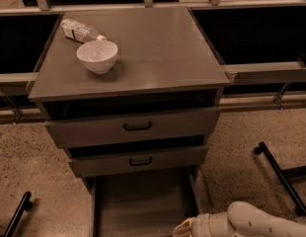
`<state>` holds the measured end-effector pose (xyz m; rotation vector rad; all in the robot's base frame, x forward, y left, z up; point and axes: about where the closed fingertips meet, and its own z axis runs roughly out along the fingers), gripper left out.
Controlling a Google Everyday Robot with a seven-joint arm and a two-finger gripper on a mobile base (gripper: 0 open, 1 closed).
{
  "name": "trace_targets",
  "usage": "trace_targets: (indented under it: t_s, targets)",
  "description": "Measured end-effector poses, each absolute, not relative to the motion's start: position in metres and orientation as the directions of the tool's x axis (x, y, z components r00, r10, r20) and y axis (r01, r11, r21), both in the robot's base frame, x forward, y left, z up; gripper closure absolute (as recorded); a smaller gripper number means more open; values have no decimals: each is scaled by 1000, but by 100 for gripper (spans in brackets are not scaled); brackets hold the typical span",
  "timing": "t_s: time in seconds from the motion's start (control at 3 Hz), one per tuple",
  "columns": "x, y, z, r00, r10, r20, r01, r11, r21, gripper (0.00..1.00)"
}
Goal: Close bottom drawer
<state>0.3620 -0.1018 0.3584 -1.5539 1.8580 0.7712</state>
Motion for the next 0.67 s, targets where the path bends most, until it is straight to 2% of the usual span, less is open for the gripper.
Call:
trace_targets:
  t_s: [0.33,0.67]
  targets:
    - [357,-95,327,-28,-566,-824,-999,-4,37,100]
    - [350,-93,332,-26,-555,-831,-998,-28,50,100]
